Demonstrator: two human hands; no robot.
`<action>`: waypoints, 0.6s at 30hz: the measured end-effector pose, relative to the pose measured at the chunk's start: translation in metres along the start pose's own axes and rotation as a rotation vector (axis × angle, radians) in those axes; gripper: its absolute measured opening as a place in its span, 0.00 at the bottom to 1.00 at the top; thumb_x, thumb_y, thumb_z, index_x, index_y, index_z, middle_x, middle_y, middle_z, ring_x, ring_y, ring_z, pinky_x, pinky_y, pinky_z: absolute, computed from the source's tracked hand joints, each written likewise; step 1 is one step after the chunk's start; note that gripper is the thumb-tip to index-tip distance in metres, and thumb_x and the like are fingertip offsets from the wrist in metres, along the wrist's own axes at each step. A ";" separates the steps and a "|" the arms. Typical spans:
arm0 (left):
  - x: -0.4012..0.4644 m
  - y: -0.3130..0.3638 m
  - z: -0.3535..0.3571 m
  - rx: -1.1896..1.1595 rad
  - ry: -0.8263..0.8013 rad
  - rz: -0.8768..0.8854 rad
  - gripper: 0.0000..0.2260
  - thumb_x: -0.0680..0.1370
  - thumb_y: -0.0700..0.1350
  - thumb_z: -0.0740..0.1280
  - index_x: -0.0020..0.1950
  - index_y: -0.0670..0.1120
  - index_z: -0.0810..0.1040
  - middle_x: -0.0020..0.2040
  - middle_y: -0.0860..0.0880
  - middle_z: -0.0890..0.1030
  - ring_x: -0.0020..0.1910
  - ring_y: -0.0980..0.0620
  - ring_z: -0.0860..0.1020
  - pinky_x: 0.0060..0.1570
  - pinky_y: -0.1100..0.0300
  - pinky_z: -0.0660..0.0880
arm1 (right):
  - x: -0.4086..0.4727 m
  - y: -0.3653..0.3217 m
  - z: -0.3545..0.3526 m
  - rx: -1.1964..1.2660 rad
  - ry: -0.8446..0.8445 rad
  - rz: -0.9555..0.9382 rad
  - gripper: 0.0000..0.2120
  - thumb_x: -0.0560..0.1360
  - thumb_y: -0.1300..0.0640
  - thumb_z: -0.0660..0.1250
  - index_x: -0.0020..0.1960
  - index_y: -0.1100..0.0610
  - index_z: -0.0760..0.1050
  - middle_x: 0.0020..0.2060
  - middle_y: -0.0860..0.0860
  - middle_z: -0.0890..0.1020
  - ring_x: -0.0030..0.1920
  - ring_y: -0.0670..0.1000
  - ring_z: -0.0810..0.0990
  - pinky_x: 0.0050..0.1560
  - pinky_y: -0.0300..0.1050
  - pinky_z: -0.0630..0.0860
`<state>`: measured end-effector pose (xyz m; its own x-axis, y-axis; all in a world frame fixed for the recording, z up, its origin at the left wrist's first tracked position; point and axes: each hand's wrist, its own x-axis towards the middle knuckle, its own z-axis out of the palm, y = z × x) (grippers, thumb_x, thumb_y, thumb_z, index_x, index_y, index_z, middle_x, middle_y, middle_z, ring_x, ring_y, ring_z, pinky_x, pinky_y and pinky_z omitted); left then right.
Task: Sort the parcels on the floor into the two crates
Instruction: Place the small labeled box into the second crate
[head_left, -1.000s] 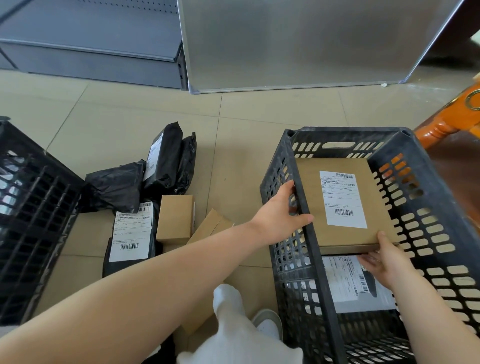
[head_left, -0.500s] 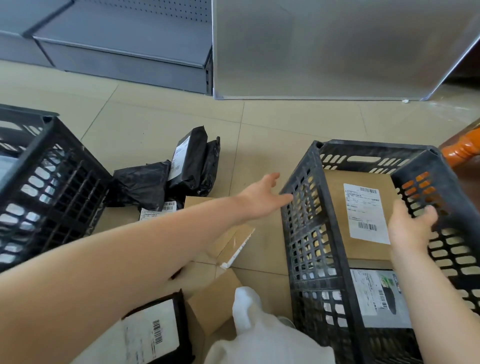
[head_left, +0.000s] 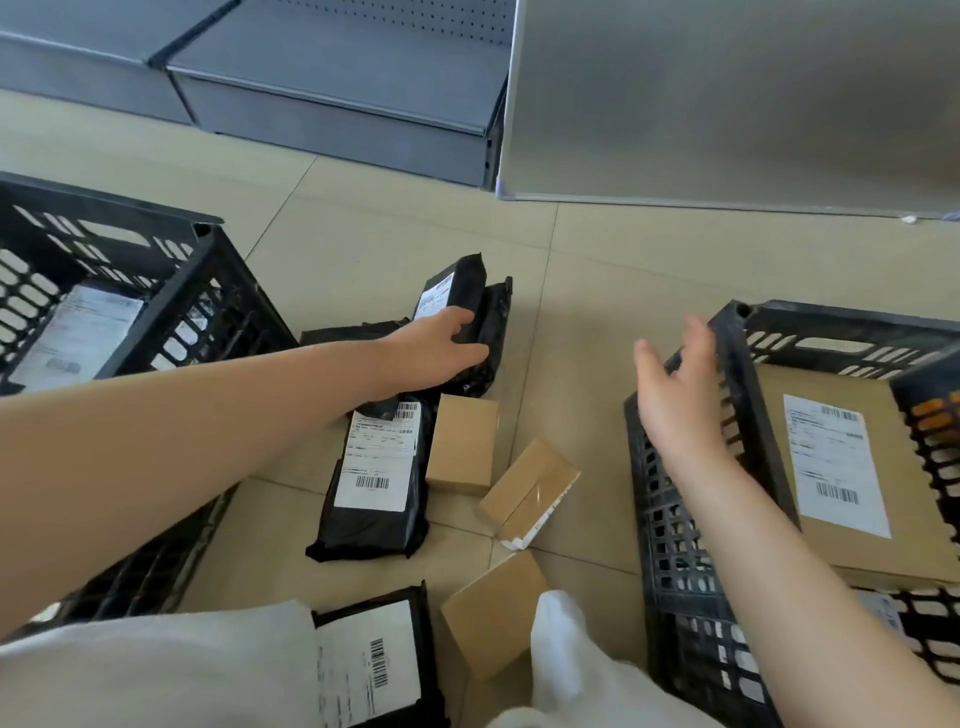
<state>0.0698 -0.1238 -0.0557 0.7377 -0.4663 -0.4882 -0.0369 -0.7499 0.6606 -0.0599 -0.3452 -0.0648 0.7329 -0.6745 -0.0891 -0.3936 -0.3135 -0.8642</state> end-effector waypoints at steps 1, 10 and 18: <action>-0.002 -0.010 -0.002 0.011 0.006 -0.018 0.28 0.80 0.54 0.62 0.79 0.54 0.58 0.76 0.51 0.66 0.71 0.50 0.69 0.62 0.60 0.64 | -0.005 0.003 0.011 -0.024 -0.059 -0.003 0.31 0.82 0.49 0.62 0.81 0.50 0.52 0.80 0.48 0.58 0.79 0.50 0.58 0.76 0.51 0.58; 0.001 -0.092 0.009 0.102 -0.039 -0.177 0.28 0.80 0.50 0.63 0.78 0.50 0.60 0.65 0.50 0.73 0.54 0.50 0.75 0.61 0.51 0.75 | -0.023 0.067 0.076 -0.432 -0.569 0.099 0.37 0.79 0.56 0.67 0.81 0.49 0.50 0.79 0.53 0.59 0.77 0.58 0.62 0.74 0.57 0.65; 0.006 -0.143 0.014 0.241 -0.130 -0.270 0.31 0.79 0.47 0.62 0.80 0.49 0.53 0.76 0.44 0.64 0.61 0.47 0.74 0.64 0.50 0.70 | -0.032 0.096 0.080 -1.352 -1.009 -0.548 0.47 0.73 0.68 0.61 0.82 0.48 0.37 0.81 0.54 0.41 0.80 0.59 0.41 0.79 0.61 0.45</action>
<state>0.0699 -0.0262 -0.1612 0.6511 -0.2811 -0.7050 -0.0215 -0.9354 0.3531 -0.0764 -0.3002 -0.1850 0.7439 0.1582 -0.6493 0.2326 -0.9721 0.0296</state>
